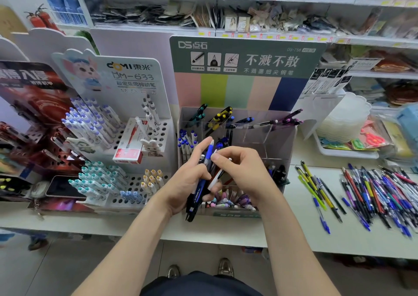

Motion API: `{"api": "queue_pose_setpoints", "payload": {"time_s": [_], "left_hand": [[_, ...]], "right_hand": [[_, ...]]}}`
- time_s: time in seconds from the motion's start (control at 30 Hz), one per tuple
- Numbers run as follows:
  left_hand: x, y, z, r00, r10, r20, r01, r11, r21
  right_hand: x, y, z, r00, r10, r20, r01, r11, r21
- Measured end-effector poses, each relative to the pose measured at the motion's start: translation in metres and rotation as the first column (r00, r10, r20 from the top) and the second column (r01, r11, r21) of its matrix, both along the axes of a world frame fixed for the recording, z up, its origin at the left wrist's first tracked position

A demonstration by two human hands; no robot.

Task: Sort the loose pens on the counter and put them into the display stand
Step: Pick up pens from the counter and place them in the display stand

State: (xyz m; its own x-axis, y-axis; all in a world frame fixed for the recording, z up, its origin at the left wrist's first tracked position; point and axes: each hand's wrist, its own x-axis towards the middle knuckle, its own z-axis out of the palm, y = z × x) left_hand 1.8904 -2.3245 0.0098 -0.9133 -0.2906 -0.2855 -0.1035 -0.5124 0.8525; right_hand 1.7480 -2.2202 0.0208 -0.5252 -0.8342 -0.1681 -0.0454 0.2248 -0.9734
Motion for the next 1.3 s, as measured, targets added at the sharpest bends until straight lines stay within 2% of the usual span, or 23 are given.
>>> {"api": "queue_pose_setpoints", "payload": {"time_s": [0.13, 0.23, 0.37, 0.5, 0.6, 0.63, 0.67, 0.73, 0.8, 0.9, 0.93, 1.0, 1.03, 1.1, 1.17, 1.23, 1.3], "left_hand": [[0.000, 0.000, -0.002, 0.999, -0.036, -0.038, 0.038, 0.998, 0.046], [0.002, 0.002, 0.000, 0.994, -0.076, -0.080, 0.080, 0.995, 0.052], [0.003, 0.002, 0.002, 0.992, -0.094, -0.087, 0.099, 0.993, 0.065], [0.003, 0.002, 0.005, 0.999, -0.045, -0.030, 0.048, 0.995, 0.091], [0.004, -0.001, 0.002, 0.998, -0.067, 0.002, 0.067, 0.994, 0.084], [0.004, -0.002, 0.002, 0.997, -0.078, 0.012, 0.077, 0.995, 0.068], [0.003, -0.003, 0.002, 0.997, -0.077, 0.025, 0.076, 0.996, 0.044], [0.002, -0.002, 0.004, 0.997, -0.067, 0.045, 0.067, 0.998, 0.000], [-0.001, -0.001, 0.007, 0.997, -0.055, 0.055, 0.055, 0.998, -0.010], [-0.001, -0.001, 0.008, 0.999, -0.033, 0.022, 0.033, 0.999, 0.005], [0.000, -0.001, 0.008, 1.000, -0.020, 0.015, 0.020, 1.000, 0.016], [0.000, -0.002, 0.007, 1.000, 0.022, 0.004, -0.022, 0.999, 0.043], [0.001, -0.003, 0.005, 0.999, 0.054, -0.004, -0.053, 0.997, 0.057], [0.003, -0.004, 0.002, 0.993, 0.117, -0.025, -0.115, 0.991, 0.064], [0.002, -0.005, 0.002, 0.983, 0.179, -0.039, -0.177, 0.983, 0.040], [0.000, -0.006, 0.002, 0.971, 0.236, -0.019, -0.236, 0.972, 0.003], [-0.001, -0.006, 0.001, 0.962, 0.274, -0.006, -0.273, 0.962, 0.007]], "right_hand": [[0.006, 0.000, 0.003, 0.985, -0.148, 0.093, 0.152, 0.988, -0.038], [0.006, -0.002, 0.005, 0.971, -0.236, 0.046, 0.238, 0.971, -0.032], [0.007, -0.005, 0.005, 0.965, -0.258, -0.047, 0.257, 0.966, -0.027], [0.010, -0.005, 0.008, 0.986, -0.161, -0.040, 0.162, 0.987, 0.008], [0.012, -0.007, 0.011, 0.942, -0.207, -0.264, 0.188, 0.977, -0.097], [0.013, -0.008, 0.012, 0.921, -0.173, -0.349, 0.152, 0.985, -0.087], [0.014, -0.009, 0.013, 0.907, -0.104, -0.409, 0.099, 0.995, -0.034], [0.015, -0.009, 0.015, 0.900, 0.008, -0.436, 0.039, 0.994, 0.100], [0.013, -0.010, 0.014, 0.907, 0.008, -0.422, 0.049, 0.991, 0.122], [0.012, -0.013, 0.015, 0.915, -0.213, -0.342, 0.203, 0.977, -0.067], [0.012, -0.014, 0.015, 0.909, -0.335, -0.249, 0.308, 0.941, -0.141], [0.008, -0.012, 0.016, 0.807, -0.581, -0.109, 0.549, 0.805, -0.226], [0.005, -0.009, 0.018, 0.759, -0.650, -0.046, 0.618, 0.740, -0.265], [0.002, -0.004, 0.020, 0.745, -0.662, 0.084, 0.640, 0.673, -0.370], [0.005, 0.000, 0.022, 0.784, -0.610, 0.113, 0.591, 0.679, -0.435], [0.009, 0.002, 0.019, 0.795, -0.603, 0.071, 0.563, 0.689, -0.456], [0.011, 0.004, 0.014, 0.739, -0.673, -0.036, 0.578, 0.661, -0.479]]}}
